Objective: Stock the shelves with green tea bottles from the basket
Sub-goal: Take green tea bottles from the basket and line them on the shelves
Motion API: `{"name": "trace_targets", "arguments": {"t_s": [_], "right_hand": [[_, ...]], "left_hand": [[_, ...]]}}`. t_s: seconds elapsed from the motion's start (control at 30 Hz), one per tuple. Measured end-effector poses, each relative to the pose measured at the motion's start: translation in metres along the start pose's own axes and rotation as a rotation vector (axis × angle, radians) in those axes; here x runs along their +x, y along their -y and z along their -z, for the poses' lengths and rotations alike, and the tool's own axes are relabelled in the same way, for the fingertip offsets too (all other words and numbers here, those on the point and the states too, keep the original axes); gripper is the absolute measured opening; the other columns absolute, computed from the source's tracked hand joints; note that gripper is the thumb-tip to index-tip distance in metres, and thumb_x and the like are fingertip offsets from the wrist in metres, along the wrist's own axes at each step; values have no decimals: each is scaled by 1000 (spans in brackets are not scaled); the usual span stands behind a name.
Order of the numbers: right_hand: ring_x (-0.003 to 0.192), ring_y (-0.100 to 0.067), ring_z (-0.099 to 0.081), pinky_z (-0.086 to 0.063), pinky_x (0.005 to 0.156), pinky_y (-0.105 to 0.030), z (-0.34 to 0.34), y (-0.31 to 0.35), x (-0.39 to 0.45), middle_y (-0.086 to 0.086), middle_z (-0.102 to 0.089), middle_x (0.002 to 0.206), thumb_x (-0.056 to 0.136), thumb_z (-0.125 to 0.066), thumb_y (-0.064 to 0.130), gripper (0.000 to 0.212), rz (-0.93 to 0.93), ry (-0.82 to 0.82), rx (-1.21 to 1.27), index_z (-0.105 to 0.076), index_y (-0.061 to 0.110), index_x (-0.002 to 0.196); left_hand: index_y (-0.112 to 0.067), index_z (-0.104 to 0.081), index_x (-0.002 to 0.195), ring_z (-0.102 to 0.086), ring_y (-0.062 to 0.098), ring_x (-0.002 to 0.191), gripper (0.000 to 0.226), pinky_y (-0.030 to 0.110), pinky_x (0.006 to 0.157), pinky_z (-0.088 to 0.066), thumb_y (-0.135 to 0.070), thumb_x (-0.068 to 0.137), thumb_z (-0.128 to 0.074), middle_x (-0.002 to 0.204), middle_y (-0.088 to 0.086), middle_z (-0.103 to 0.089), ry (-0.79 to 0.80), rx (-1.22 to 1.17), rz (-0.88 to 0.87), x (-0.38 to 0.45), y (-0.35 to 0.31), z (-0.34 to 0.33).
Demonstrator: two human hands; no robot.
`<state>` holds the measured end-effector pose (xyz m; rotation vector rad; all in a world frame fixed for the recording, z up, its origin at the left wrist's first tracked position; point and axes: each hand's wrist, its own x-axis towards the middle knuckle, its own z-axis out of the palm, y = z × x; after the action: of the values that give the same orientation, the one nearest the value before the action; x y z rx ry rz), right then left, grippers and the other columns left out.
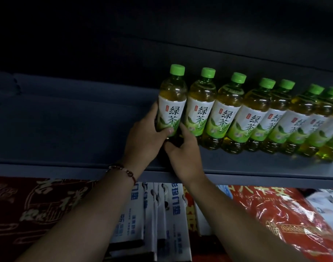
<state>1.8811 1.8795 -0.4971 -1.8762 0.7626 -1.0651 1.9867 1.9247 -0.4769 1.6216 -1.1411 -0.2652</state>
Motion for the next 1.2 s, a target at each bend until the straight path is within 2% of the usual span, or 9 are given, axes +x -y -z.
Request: {"name": "trace_targets", "arguments": {"t_s": [0.23, 0.37, 0.53, 0.6, 0.67, 0.73, 0.87, 1.0, 1.2], "right_hand": [[130, -6, -47, -39, 112, -26, 16, 1, 3, 7, -56, 138, 83, -62, 3, 63, 18, 114, -82, -50, 22, 142], [123, -8, -51, -40, 100, -12, 38, 5, -1, 3, -58, 134, 84, -65, 5, 60, 12, 245, -236, -51, 19, 141], [126, -18, -49, -44, 99, -28, 90, 6, -22, -4, -52, 139, 89, -65, 20, 62, 34, 311, -641, -44, 21, 147], [136, -22, -42, -41, 108, -34, 114, 4, -38, -5, -42, 151, 90, -65, 26, 70, 22, 318, -777, -36, 19, 153], [144, -28, -31, -33, 116, -40, 142, 2, -58, -8, -31, 158, 91, -63, 31, 74, 5, 328, -887, -29, 19, 155], [149, -29, -19, -22, 121, -38, 176, 0, -82, -7, -21, 163, 94, -59, 35, 74, -68, 335, -973, -22, 22, 157], [151, -30, -13, -16, 122, -43, 253, -7, -138, -7, -18, 164, 93, -58, 40, 76, -249, 269, -1087, -20, 25, 156], [152, -34, -7, -13, 123, -47, 338, -25, -205, -5, -13, 165, 93, -56, 48, 80, -496, 187, -1165, -13, 27, 158], [152, -36, -7, -12, 121, -48, 458, -49, -326, -7, -16, 164, 94, -54, 53, 82, -915, 14, -1154, -10, 26, 158]], "left_hand": [[-41, -31, 151, -59, 8, 118, 72, 31, 96, -50, -28, 90, -68, 133, -13, -61, 16, 79, 3, 3, 1, -6], [-34, -37, 149, -62, 17, 111, 56, 30, 85, -51, -37, 97, -57, 128, -2, -65, -31, 274, 21, -8, -3, -10], [-20, -49, 138, -62, 27, 95, 43, 34, 70, -47, -39, 99, -49, 108, 6, -65, 35, 581, 50, -42, -17, -21], [-16, -59, 126, -58, 30, 109, 37, 40, 81, -50, -37, 97, -51, 120, 7, -63, 65, 599, -23, -63, -27, -35], [-16, -53, 139, -49, 32, 127, 49, 46, 99, -46, -40, 95, -53, 138, 9, -55, 156, 649, -150, -85, -40, -59], [-22, -40, 150, -37, 33, 140, 62, 47, 112, -34, -48, 95, -52, 153, 10, -41, 307, 721, -223, -106, -59, -90], [-22, -51, 143, -46, 34, 134, 64, 48, 109, -38, -53, 87, -53, 147, 11, -48, 454, 690, -415, -140, -104, -156], [-33, -22, 155, -21, 26, 148, 71, 42, 119, -20, -57, 94, -48, 163, 5, -21, 687, 682, -551, -176, -156, -234], [-33, -20, 153, -29, 27, 143, 73, 41, 116, -27, -57, 92, -51, 159, 7, -25, 924, 582, -823, -255, -238, -352]]}}
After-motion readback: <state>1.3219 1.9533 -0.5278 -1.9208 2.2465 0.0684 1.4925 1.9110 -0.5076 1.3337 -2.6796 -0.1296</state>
